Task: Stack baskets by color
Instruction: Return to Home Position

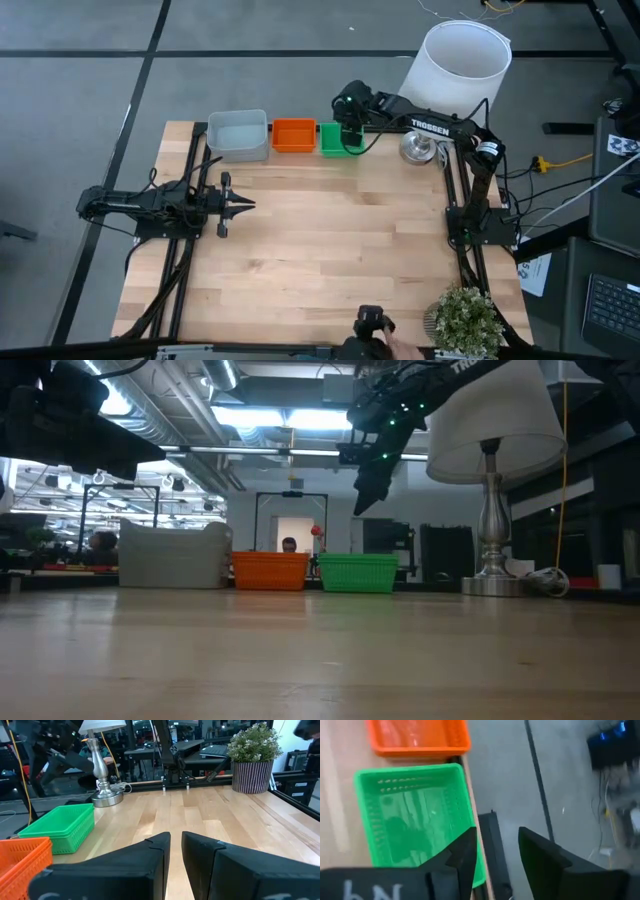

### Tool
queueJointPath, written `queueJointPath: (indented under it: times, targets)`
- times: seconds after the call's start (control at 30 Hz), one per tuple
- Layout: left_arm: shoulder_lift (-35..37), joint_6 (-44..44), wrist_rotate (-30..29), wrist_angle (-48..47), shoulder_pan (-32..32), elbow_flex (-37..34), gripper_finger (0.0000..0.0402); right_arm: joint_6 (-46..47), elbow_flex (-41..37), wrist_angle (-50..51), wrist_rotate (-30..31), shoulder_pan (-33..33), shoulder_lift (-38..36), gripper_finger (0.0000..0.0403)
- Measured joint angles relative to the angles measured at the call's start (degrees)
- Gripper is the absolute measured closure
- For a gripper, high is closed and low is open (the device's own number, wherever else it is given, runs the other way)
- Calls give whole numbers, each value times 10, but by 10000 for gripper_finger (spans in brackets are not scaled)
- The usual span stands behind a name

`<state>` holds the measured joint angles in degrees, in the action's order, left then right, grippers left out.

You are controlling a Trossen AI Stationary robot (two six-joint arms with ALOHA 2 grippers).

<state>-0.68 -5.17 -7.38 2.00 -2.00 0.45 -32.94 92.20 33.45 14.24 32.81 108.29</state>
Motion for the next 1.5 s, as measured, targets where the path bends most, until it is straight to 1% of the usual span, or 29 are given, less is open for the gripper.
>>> queueJointPath:
  times: [0.07, 0.1, 0.13, 0.2, 0.23, 0.3, 0.4, 0.5, 0.57, 0.7, 0.83, 0.9, 1.0, 1.07, 1.13, 1.2, 1.3, 1.5]
  targets:
    - [0, 0, 0, 0, 0, 0, 360, 60, 0, 7, 6, -6, 0, 261]
    - [0, 0, 0, 0, 0, 0, 360, 93, 0, 15, -3, -10, -2, 263]
    - [0, 0, 0, 0, 0, 0, 360, 127, 0, 24, -25, -16, -3, 265]
    - [0, 0, 0, 0, 0, 0, 360, 183, 0, 33, -96, -31, -7, 269]
    - [0, 0, 0, 1, 0, 0, 360, 205, 0, 39, -134, -41, -9, 270]
    - [0, 0, 0, 1, 0, 0, 360, 238, 0, 46, -189, -61, -10, 273]
    - [0, 0, 0, 1, 0, 0, 360, 291, -13, 47, -223, -100, -14, 276]
    - [0, 0, 0, 2, 0, 0, 360, 325, -51, 12, -222, -158, -14, 280]
    - [0, 0, 0, 2, 0, 0, 360, 328, -87, -5, -209, -204, -14, 284]
    - [0, 0, 0, 2, 0, 0, 360, 348, -163, 15, -165, -289, -46, 294]
    - [0, 0, 0, 2, 0, 0, 360, 434, -264, -1, -169, -355, -148, 302]
    - [0, 0, 0, 2, 0, 0, 360, 474, -326, -30, -168, -375, -219, 303]
    - [0, 0, 0, 2, 0, 0, 360, 535, -427, -91, -143, -392, -336, 304]
    - [0, 0, 0, 2, 0, 0, 360, 552, -499, -132, -123, -400, -420, 304]
    - [0, 0, 0, 2, 0, 0, 360, 559, -571, -188, -96, -405, -500, 304]
    - [0, 0, 0, 2, 0, 0, 360, 588, -638, -244, -70, -404, -571, 304]
    - [0, 0, 0, 2, 0, 0, 360, 612, -717, -294, -78, -400, -666, 304]
    - [0, 0, 0, 2, 0, 0, 360, 611, -822, -366, -83, -369, -811, 304]
